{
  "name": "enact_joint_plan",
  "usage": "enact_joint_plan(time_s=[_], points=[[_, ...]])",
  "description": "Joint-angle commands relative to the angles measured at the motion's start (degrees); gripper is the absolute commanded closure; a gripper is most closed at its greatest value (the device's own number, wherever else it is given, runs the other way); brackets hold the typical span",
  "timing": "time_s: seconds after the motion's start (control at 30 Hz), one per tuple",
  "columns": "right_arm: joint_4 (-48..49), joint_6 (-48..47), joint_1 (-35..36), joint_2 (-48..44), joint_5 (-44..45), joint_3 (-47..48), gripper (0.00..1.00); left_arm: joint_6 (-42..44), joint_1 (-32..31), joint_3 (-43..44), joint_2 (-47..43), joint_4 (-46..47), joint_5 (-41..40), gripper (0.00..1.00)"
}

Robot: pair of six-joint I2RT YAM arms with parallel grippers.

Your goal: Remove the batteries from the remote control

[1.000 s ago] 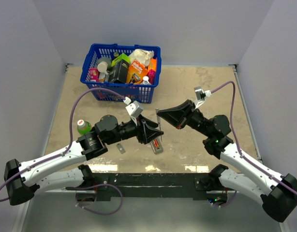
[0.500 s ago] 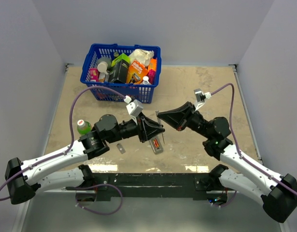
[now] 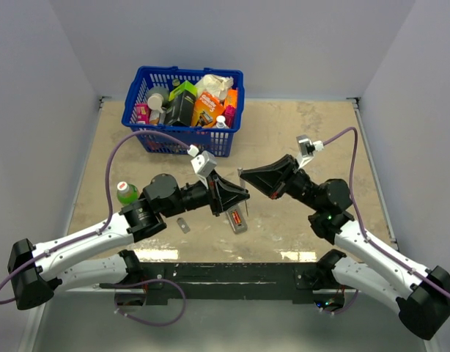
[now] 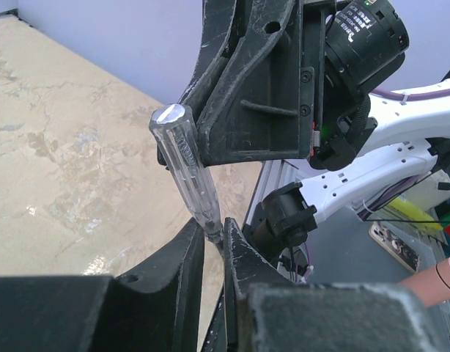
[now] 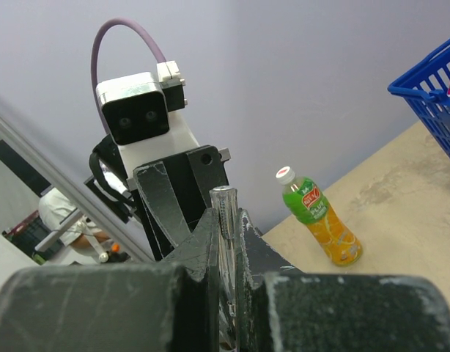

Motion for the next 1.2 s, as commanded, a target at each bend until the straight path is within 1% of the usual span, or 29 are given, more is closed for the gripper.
enact_joint_plan(time_s=[0.0,0.03,0.07,0.1,0.13,0.17,0.2,0.27,0.3,0.33,0.37,0.4,0.43,0.53,0.7,0.73,0.77,0.93,1.0,1.03,1.17], points=[[-4.0,0.4,0.1,0.5,-0.7,1.1,0.99,2.2,-0.4,0.1,-1.3,3.5,0.1,1.00],[-6.3,0.0,0.2,0.6,-0.1,2.0,0.87,2.5,-0.4,-0.1,-1.7,3.2,-0.5,1.00],[-8.5,-0.5,0.1,0.3,0.6,2.7,0.81,3.3,-0.4,-0.3,-2.0,2.3,-1.1,1.00],[-13.3,-1.9,0.2,-0.1,1.4,4.1,0.76,3.8,-0.4,-0.5,-2.2,1.6,-1.8,1.00],[-16.5,-3.0,0.1,-0.6,2.5,5.1,0.64,4.4,-0.4,-0.6,-2.7,0.8,-3.7,1.00],[-20.3,-4.5,0.1,-1.3,5.5,6.3,0.59,5.9,-0.4,-0.5,-2.7,-1.2,-4.5,1.00],[-27.4,-7.7,0.1,-1.5,6.7,9.2,0.56,6.7,-0.4,-0.4,-2.7,-2.5,-5.4,1.00],[-33.6,-10.8,0.1,-1.4,10.7,12.1,0.50,9.5,-0.4,0.4,-2.5,-6.3,-7.6,1.00],[-39.1,-13.4,0.1,-0.9,11.8,15.3,0.46,10.5,-0.4,0.8,-2.3,-7.6,-8.6,1.00],[-41.8,-14.7,0.1,0.0,12.3,17.1,0.41,12.1,-0.4,1.2,-2.0,-8.6,-10.7,1.00],[-44.8,-16.2,0.1,1.0,12.8,19.0,0.39,12.9,-0.4,1.3,-1.9,-10.4,-11.4,1.00],[-50.5,-18.9,0.1,3.4,13.0,22.9,0.38,13.5,-0.4,1.2,-1.7,-10.9,-12.0,1.00],[-52.7,-19.7,0.1,4.3,13.0,24.6,0.36,14.7,-0.4,1.1,-1.3,-11.9,-12.6,1.00],[-57.1,-21.4,0.2,7.4,11.9,29.3,0.35,16.1,-0.4,1.6,-0.1,-13.8,-15.6,1.00],[-61.0,-23.2,0.3,10.9,10.7,33.8,0.36,16.8,-0.4,2.4,2.0,-15.2,-17.0,1.00],[-61.6,-23.4,0.3,11.9,10.4,34.1,0.36,16.8,-0.4,2.7,2.2,-15.2,-17.2,1.00],[-61.9,-23.6,0.3,12.3,10.4,34.4,0.36,16.9,-0.4,2.8,2.4,-17.1,-17.6,1.00],[-62.3,-24.3,1.3,14.2,9.4,34.0,0.38,17.0,-0.4,3.0,3.1,-17.7,-18.3,1.00],[-61.8,-24.6,2.1,15.1,9.1,33.4,0.42,16.9,-0.4,3.0,3.1,-17.6,-18.2,1.00],[-61.5,-24.6,2.3,15.3,8.8,33.2,0.46,16.8,-0.5,2.9,3.1,-17.5,-18.3,1.00],[-60.7,-24.5,4.1,16.2,9.2,32.6,0.48,16.6,-0.4,2.7,3.7,-17.5,-18.3,1.00]])
